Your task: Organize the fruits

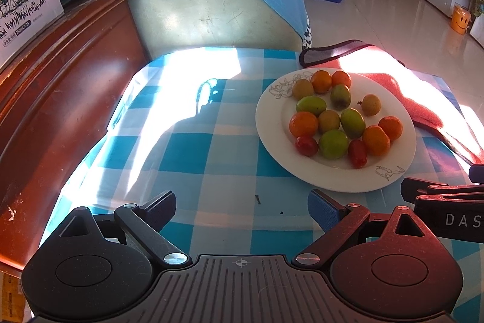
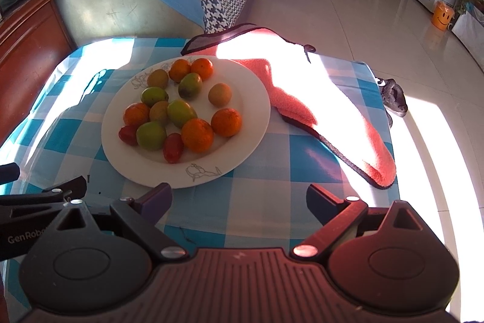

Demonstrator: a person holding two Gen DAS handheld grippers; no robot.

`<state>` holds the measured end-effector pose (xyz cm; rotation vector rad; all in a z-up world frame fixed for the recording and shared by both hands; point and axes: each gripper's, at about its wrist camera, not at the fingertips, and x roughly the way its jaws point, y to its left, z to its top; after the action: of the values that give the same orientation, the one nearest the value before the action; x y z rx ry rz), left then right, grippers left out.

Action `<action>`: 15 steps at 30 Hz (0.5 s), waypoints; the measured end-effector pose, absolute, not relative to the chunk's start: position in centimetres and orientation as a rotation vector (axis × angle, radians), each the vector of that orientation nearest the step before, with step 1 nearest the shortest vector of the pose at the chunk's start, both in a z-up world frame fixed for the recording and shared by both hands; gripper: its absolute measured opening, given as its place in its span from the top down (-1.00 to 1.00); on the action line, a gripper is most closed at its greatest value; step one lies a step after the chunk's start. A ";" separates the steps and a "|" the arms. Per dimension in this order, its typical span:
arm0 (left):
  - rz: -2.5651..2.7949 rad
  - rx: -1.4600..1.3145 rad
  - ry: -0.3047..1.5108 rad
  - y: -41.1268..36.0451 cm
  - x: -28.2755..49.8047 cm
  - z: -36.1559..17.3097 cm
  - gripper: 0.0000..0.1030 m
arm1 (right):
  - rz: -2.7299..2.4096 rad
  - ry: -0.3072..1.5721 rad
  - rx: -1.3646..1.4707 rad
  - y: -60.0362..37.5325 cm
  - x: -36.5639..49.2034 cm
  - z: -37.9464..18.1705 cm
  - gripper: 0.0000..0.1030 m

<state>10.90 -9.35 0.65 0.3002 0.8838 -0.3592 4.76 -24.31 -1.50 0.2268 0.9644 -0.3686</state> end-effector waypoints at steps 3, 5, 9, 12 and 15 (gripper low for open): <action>-0.360 0.296 0.881 -9.5 10.9 0.6 -0.85 | -0.370 0.963 0.226 -24.3 4.9 -1.5 -0.85; -0.359 0.295 0.884 -9.6 11.0 0.6 -0.85 | -0.372 0.962 0.224 -24.3 4.9 -1.5 -0.85; -0.353 0.299 0.884 -9.8 11.0 0.4 -0.85 | -0.380 0.959 0.216 -24.3 4.9 -1.4 -0.85; -0.349 0.297 0.884 -9.9 11.1 0.4 -0.85 | -0.385 0.956 0.215 -24.4 4.9 -1.4 -0.85; -0.351 0.285 0.889 -10.0 11.3 0.4 -0.85 | -0.388 0.953 0.218 -24.5 4.9 -1.4 -0.85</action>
<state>11.30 -9.99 0.39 0.2851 0.8895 -0.3505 4.88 -24.48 -1.41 0.2182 0.9534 -0.3884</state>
